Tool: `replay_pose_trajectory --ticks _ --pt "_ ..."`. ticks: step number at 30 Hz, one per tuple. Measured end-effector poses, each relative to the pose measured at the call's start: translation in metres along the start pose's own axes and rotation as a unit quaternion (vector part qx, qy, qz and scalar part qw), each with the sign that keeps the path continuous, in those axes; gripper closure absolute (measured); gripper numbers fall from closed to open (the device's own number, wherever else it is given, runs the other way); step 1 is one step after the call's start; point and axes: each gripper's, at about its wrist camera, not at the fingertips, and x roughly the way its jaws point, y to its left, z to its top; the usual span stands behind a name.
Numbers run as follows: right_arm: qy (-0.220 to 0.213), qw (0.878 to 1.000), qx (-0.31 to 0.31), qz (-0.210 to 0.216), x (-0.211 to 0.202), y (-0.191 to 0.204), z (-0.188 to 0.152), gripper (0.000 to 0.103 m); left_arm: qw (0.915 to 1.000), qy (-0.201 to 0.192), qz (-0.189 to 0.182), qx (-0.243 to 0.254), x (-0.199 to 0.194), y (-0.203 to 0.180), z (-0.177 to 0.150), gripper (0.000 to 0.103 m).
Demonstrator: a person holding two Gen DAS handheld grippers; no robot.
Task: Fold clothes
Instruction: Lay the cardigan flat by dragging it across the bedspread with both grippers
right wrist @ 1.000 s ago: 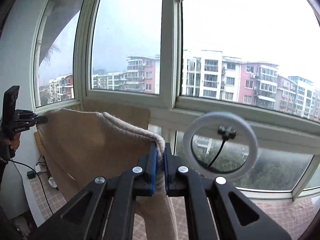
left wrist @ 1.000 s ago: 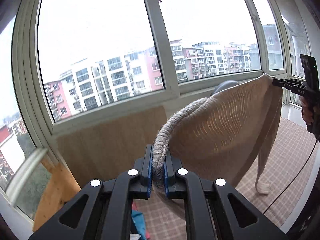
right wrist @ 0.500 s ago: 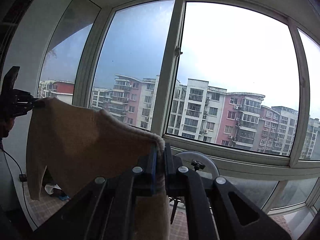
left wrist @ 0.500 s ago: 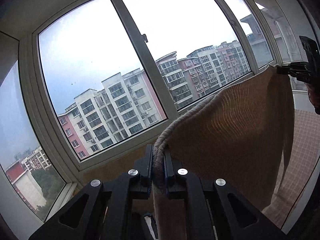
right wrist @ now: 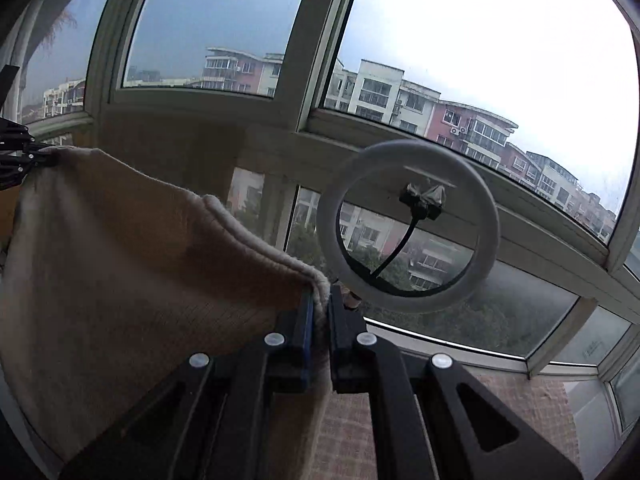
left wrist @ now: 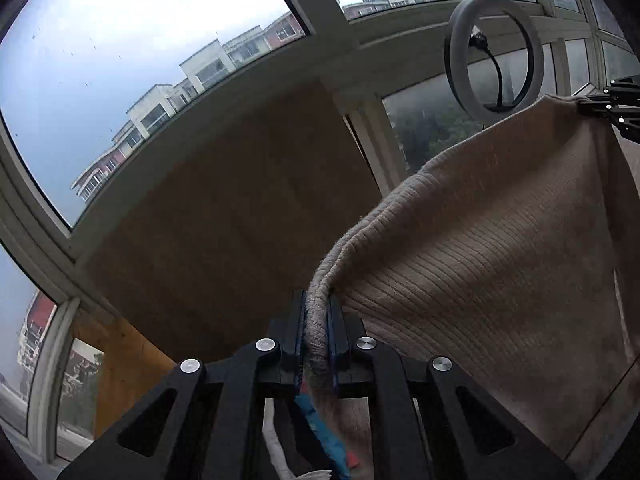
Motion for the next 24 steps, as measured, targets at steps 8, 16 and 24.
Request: replay_pose_trajectory --ticks 8,16,24 --pt "0.113 0.986 0.102 0.074 0.094 -0.008 -0.074 0.091 0.9920 0.102 -0.070 -0.021 0.109 -0.046 -0.059 0.093" --pt "0.057 0.972 0.186 0.130 -0.046 -0.068 -0.144 0.072 0.9828 0.086 -0.110 -0.122 0.008 0.004 -0.141 0.088" --pt "0.155 0.952 0.249 0.083 -0.083 -0.055 -0.281 0.061 0.9506 0.168 -0.179 -0.190 -0.018 -0.068 -0.262 0.063"
